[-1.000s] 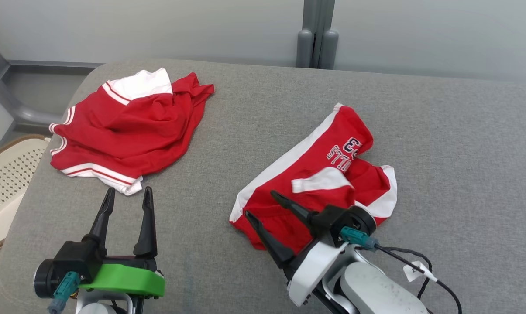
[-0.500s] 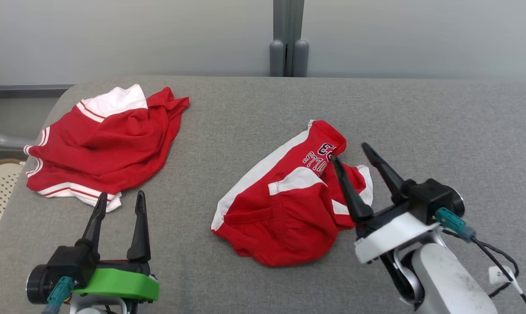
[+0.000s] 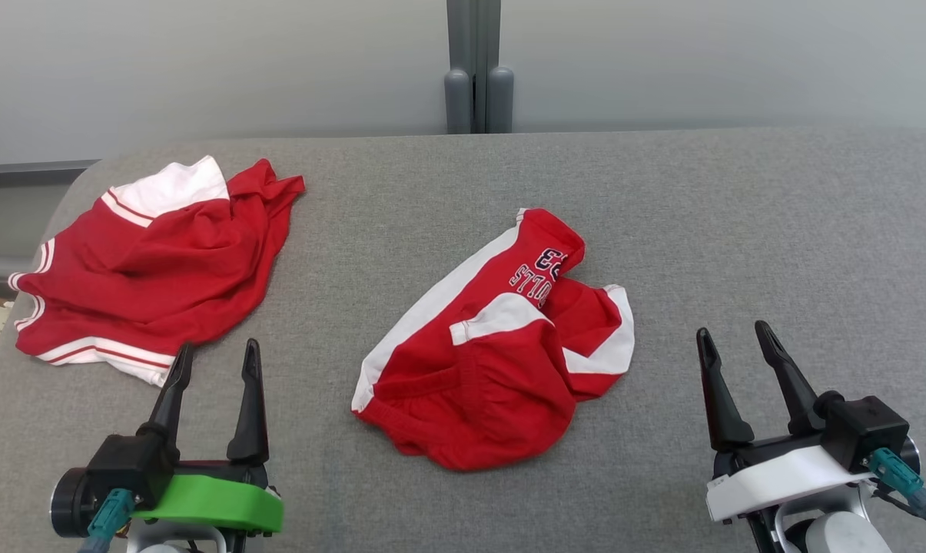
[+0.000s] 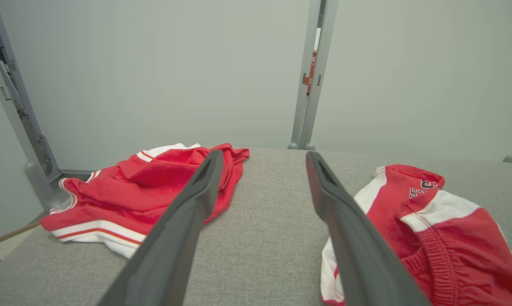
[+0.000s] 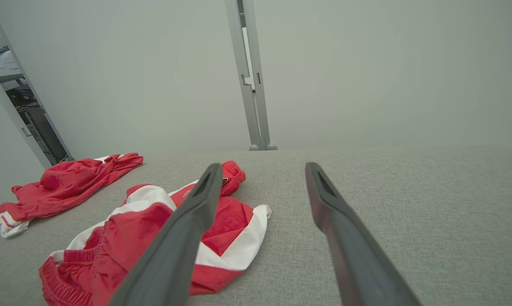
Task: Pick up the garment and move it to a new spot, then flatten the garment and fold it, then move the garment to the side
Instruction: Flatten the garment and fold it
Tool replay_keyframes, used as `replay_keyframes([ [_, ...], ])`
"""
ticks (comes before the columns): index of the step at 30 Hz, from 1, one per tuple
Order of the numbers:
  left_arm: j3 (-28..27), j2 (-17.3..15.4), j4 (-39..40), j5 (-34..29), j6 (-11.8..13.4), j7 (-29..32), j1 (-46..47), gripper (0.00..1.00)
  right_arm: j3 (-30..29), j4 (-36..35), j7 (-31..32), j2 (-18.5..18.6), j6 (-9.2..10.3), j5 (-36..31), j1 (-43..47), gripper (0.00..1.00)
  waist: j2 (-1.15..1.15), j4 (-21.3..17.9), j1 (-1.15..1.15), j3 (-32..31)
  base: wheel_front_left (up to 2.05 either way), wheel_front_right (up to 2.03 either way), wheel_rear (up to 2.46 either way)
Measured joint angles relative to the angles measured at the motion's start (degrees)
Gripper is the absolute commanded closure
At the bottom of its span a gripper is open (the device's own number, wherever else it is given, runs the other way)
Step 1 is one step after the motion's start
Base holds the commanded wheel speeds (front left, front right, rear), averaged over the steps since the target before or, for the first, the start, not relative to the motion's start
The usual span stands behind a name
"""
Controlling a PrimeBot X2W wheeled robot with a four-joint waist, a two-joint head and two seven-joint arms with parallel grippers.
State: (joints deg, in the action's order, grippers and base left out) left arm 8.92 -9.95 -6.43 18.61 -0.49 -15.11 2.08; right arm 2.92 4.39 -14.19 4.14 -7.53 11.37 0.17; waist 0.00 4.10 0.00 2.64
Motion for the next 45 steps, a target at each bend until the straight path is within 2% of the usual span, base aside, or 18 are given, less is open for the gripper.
replay_keyframes([
  [3,0.8,0.0,-0.1,0.0,-0.2,0.3,0.2,0.00,0.1,-0.6,0.3,-0.4,0.00,0.0,0.0,0.00,0.00,-0.5,0.00,0.4,0.00,0.00,0.00],
  [11,6.2,1.5,-1.9,-1.1,-2.9,2.4,7.2,0.00,1.2,-1.0,0.9,-1.0,0.00,-0.1,-1.9,0.00,0.00,-3.2,0.00,1.7,0.00,0.00,0.00],
  [19,10.2,3.3,-8.4,-0.5,-4.8,5.1,13.3,0.00,0.9,-0.9,1.0,-1.1,0.01,-0.4,-2.7,0.00,0.00,-7.2,0.00,4.0,0.00,0.00,0.00],
  [29,13.5,3.3,-17.0,2.1,-6.1,7.9,13.8,0.00,0.8,-0.4,0.2,-1.2,0.00,0.0,-4.0,0.00,0.00,-11.4,0.00,7.5,0.00,0.00,0.00],
  [37,15.8,3.7,-20.5,3.5,-6.6,7.1,13.9,0.01,0.9,0.1,-0.3,-1.2,0.01,0.1,-4.3,0.00,0.00,-13.3,0.00,8.7,0.00,0.00,0.00],
  [38,16.0,3.8,-20.5,3.6,-6.6,6.6,14.1,0.61,0.9,0.1,-0.3,-1.2,0.00,0.1,-4.3,0.00,0.00,-13.5,0.00,8.7,0.00,0.00,0.00],
  [39,16.2,3.9,-20.6,3.9,-6.6,6.4,14.3,1.00,0.9,0.1,-0.3,-1.2,0.00,0.1,-4.3,0.00,0.00,-13.6,0.00,8.7,0.00,0.00,0.00],
  [45,16.8,3.4,-20.2,3.6,-6.6,3.7,15.8,1.00,0.3,0.2,-0.5,-1.2,0.01,0.1,-4.2,0.00,0.00,-13.4,0.00,8.2,0.00,0.00,0.00],
])
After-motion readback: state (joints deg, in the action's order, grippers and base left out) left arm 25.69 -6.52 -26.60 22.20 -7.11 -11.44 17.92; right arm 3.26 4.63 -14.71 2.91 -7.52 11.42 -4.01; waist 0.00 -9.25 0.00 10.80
